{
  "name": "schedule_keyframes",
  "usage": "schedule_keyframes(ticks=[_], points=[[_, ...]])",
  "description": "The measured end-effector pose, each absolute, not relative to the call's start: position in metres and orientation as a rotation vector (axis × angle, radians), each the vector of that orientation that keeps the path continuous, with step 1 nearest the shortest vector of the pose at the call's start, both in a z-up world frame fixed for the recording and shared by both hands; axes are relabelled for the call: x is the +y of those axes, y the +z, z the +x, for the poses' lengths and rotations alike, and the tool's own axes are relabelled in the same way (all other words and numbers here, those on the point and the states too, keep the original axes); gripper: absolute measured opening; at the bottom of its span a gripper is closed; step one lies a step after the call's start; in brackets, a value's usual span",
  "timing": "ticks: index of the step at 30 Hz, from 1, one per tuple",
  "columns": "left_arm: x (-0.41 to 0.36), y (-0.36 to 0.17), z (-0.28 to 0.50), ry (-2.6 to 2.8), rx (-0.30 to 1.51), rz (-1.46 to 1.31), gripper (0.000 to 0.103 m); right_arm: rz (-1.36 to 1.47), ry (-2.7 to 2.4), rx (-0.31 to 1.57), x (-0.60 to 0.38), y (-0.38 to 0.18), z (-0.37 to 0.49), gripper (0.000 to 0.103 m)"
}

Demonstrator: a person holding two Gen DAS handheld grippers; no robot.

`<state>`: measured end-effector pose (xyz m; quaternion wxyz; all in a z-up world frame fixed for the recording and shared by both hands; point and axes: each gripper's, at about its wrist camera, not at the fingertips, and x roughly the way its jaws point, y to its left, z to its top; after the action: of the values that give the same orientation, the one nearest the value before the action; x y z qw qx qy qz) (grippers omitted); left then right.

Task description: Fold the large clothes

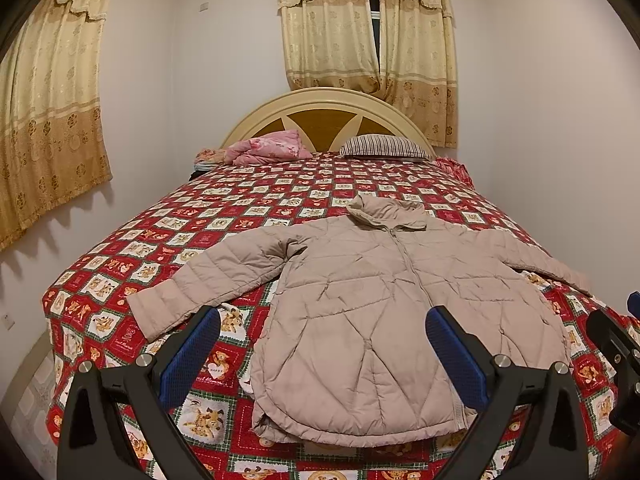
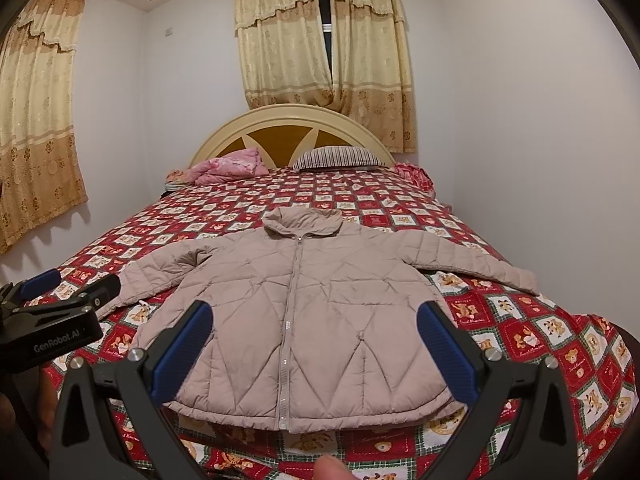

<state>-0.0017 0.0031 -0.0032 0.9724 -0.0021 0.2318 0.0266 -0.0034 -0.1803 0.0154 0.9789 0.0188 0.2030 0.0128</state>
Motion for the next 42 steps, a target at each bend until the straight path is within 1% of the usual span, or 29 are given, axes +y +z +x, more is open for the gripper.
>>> schedule_keyframes(ticks=[31,37,42], points=[[0.005,-0.011,0.004,0.053,0.486,-0.001,0.102,0.057,0.092,0.416,-0.179,0.006,-0.001,0.103],[0.003,-0.024,0.018,0.049,0.514,0.005,0.102,0.101,0.149,0.464,-0.188,-0.01,0.012,0.103],[-0.001,-0.036,0.054,0.05,0.525,0.049,0.102,0.22,0.177,0.586,-0.224,-0.044,0.05,0.103]])
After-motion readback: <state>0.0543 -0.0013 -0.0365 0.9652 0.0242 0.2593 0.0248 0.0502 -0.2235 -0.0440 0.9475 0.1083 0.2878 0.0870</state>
